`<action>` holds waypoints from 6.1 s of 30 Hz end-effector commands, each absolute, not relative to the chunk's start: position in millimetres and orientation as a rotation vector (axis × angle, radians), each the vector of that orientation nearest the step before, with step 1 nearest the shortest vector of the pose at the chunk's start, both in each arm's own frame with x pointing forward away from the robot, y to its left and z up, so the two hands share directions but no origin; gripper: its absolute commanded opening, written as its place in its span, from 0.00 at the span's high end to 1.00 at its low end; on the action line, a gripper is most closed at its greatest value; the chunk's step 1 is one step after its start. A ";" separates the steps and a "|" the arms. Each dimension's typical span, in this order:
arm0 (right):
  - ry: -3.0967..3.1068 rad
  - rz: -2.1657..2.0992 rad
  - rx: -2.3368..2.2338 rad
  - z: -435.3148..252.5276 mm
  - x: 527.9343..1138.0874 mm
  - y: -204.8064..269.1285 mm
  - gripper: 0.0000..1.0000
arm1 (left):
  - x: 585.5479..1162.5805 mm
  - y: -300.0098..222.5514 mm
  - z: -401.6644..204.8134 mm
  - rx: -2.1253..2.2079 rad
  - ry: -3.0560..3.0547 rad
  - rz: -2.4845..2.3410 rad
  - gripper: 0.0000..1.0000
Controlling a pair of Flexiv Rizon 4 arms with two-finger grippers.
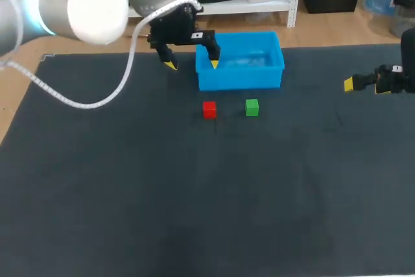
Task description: Use the left arm to pick the red cube and place it into the blue plastic box first, then use the right arm to grasp the green cube and put it into the same blue plastic box after the first action is fully finished.
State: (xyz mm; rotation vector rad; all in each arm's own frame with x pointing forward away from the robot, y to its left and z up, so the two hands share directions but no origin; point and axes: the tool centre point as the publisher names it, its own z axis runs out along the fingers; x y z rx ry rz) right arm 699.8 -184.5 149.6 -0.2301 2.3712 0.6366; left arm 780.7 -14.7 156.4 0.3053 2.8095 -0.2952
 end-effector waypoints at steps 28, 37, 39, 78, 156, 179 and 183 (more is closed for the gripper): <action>2.372 0.635 -0.230 149.8 699.8 -184.6 0.00 | 792.3 -41.3 139.0 0.252 2.965 -0.187 0.00; 2.372 0.635 -0.230 149.8 699.8 -184.6 0.00 | 790.2 -44.8 132.9 0.195 2.976 -0.228 0.00; 2.372 0.635 -0.230 149.8 699.8 -184.6 0.00 | 789.3 -45.2 131.1 0.186 2.982 -0.225 0.00; 2.372 0.635 -0.230 149.8 699.8 -184.6 0.00 | 783.8 -49.4 83.0 0.165 3.073 -0.178 0.00; 2.372 0.635 -0.230 149.8 699.8 -184.6 0.00 | 800.8 -44.2 7.8 0.102 3.200 -0.101 0.00; 2.372 0.635 -0.230 149.8 699.8 -184.6 0.00 | 802.8 -38.2 -4.2 0.080 3.222 -0.102 0.00; 2.372 0.635 -0.230 149.8 699.8 -184.6 0.00 | 805.1 -38.7 -5.8 0.083 3.223 -0.103 0.23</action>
